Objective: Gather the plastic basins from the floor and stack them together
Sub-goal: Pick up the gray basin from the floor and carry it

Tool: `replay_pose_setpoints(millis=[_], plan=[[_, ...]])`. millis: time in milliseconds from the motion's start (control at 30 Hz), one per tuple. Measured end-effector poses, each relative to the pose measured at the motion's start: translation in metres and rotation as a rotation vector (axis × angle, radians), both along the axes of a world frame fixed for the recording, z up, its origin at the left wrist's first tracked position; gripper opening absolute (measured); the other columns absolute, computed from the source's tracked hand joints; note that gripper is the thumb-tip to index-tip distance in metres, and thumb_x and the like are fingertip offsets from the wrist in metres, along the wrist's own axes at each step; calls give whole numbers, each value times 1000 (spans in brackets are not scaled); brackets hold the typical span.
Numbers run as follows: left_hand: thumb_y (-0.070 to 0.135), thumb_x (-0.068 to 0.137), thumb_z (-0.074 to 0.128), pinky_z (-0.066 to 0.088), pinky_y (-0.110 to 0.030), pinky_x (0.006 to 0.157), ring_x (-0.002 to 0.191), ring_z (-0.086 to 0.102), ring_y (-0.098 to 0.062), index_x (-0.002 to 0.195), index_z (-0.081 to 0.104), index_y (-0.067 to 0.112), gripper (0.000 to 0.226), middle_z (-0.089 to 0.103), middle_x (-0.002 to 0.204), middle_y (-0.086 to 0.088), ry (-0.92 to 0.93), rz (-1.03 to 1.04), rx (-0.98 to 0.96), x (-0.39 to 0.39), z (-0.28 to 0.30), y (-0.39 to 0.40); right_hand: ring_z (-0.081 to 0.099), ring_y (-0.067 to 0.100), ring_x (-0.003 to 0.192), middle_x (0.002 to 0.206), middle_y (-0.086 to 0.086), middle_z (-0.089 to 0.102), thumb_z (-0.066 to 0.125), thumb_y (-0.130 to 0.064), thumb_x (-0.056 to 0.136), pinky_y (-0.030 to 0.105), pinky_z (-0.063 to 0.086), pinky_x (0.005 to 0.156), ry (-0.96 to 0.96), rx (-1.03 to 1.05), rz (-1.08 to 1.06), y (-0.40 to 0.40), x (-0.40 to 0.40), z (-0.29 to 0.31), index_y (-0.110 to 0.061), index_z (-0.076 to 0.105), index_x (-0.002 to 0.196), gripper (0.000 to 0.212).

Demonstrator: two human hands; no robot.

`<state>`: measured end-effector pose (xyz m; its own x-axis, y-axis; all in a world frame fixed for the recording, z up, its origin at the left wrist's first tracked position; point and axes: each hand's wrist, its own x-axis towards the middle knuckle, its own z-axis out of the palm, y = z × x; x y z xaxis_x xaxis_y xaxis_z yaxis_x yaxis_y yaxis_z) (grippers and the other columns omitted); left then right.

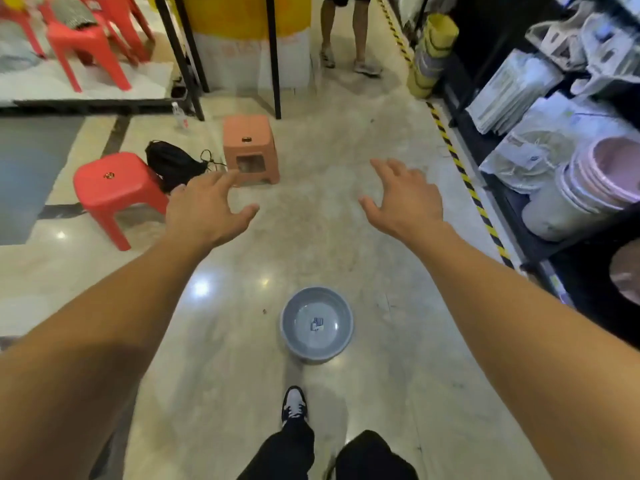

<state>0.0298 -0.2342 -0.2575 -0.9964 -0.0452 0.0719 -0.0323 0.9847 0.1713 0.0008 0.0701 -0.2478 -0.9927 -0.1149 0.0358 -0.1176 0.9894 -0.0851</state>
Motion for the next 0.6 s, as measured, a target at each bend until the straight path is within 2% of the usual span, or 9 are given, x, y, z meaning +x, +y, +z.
replay_pose_setpoints(millis=[100,233,433,600], plan=[[59,90,53,39,-49,106,136,45,-33,151,40,22,73,47,151,-9,10,71,140,-24,-57,16,38,37,135,160,4,29,47,-52,96,50,41,96,-80,-8,-21,9,-24,-56,-27,23,156,70],[57,91,53,34,-48,112,142,38,-30,154,36,21,74,43,155,-10,-99,77,170,-50,-163,36,36,35,137,162,5,26,45,-52,97,48,41,99,-207,-17,-37,23,-45,-165,-28,18,158,71],[60,89,57,39,-50,107,137,45,-32,152,39,24,75,46,153,-7,-295,105,131,-57,-364,60,35,34,139,162,4,24,45,-52,97,47,41,100,-428,-23,-57,43,-35,-380,-29,13,159,73],[69,86,46,39,-55,108,138,43,-35,153,37,21,82,44,154,-7,-449,144,152,-31,-539,66,41,34,134,158,3,31,53,-51,94,47,43,97,-549,-58,-70,58,-19,-555,-30,19,158,76]])
